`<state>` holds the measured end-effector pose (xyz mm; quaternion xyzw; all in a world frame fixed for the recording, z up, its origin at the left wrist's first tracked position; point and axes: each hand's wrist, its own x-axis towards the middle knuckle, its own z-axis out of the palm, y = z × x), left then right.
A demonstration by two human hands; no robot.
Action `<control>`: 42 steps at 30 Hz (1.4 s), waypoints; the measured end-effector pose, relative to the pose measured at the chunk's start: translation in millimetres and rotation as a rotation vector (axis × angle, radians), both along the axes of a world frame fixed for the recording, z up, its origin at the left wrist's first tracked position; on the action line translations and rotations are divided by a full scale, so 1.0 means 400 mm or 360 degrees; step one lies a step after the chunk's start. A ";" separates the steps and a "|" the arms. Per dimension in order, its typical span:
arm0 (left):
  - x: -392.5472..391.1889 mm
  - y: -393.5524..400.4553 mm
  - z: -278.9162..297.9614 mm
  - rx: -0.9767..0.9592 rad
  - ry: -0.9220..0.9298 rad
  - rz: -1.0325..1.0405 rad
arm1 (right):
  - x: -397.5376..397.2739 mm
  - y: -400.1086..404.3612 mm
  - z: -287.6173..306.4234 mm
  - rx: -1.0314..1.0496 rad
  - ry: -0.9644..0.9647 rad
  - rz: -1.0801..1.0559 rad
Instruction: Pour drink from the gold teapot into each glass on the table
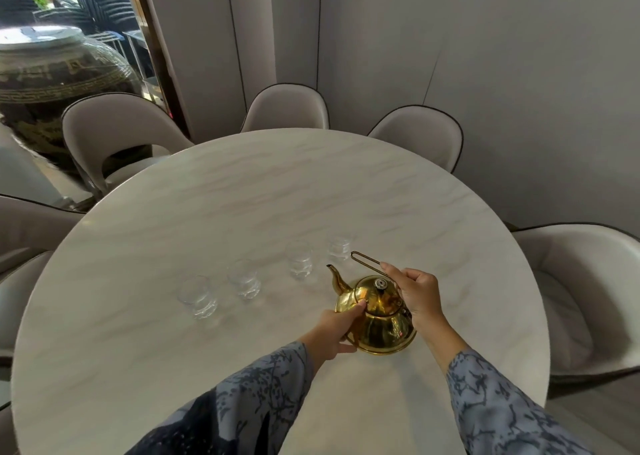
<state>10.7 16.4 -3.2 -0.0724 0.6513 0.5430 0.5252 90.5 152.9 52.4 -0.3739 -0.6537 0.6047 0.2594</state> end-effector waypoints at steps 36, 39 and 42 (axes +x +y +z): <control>-0.008 0.190 -0.088 0.0055 0.0010 0.0127 | 0.003 0.223 -0.067 -0.0007 -0.0145 0.0174; -0.010 0.154 -0.090 0.0004 0.0075 0.0128 | 0.010 0.208 -0.057 0.0121 -0.0195 0.0177; -0.016 0.109 -0.085 -0.0173 0.0280 0.0155 | 0.006 0.166 -0.057 0.0389 -0.0314 -0.0039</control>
